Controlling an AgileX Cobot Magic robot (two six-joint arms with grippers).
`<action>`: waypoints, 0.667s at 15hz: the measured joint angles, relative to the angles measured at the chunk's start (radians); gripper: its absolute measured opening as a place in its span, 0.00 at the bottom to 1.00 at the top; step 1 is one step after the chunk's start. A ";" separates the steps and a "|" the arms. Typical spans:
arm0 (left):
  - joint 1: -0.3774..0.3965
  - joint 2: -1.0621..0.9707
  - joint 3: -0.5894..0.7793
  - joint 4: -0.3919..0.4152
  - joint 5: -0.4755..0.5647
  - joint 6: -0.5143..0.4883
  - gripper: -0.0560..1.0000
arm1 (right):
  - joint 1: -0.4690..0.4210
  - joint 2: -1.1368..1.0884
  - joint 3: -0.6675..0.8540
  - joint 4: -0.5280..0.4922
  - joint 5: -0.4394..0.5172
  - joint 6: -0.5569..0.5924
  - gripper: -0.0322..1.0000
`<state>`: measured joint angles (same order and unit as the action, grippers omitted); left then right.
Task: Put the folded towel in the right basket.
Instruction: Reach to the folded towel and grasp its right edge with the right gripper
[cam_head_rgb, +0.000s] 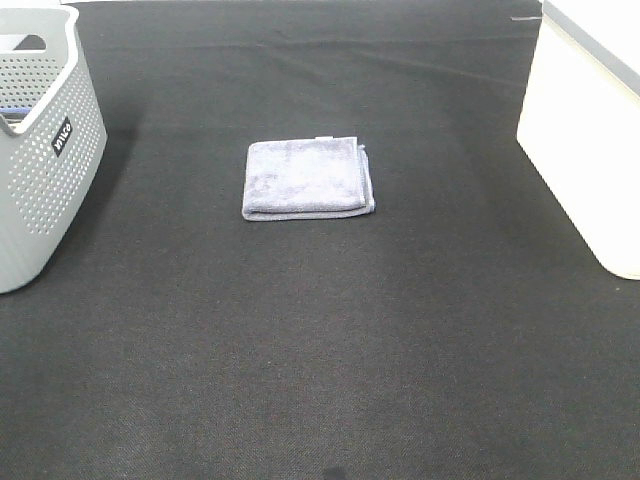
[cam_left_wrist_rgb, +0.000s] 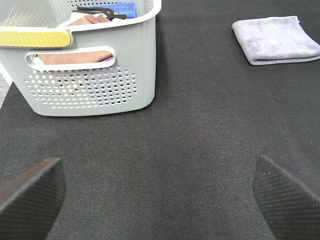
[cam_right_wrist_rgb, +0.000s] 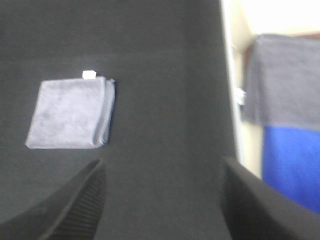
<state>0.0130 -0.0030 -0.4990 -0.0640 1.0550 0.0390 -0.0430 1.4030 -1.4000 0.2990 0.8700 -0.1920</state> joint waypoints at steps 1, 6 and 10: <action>0.000 0.000 0.000 0.000 0.000 0.000 0.97 | 0.000 0.064 -0.088 0.024 0.036 -0.003 0.64; 0.000 0.000 0.000 0.000 0.000 0.000 0.97 | 0.118 0.369 -0.432 0.033 0.158 -0.017 0.66; 0.000 0.000 0.000 0.000 0.000 0.000 0.97 | 0.201 0.631 -0.655 0.043 0.263 -0.011 0.66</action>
<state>0.0130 -0.0030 -0.4990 -0.0640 1.0550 0.0390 0.1580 2.0340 -2.0550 0.3420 1.1330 -0.2030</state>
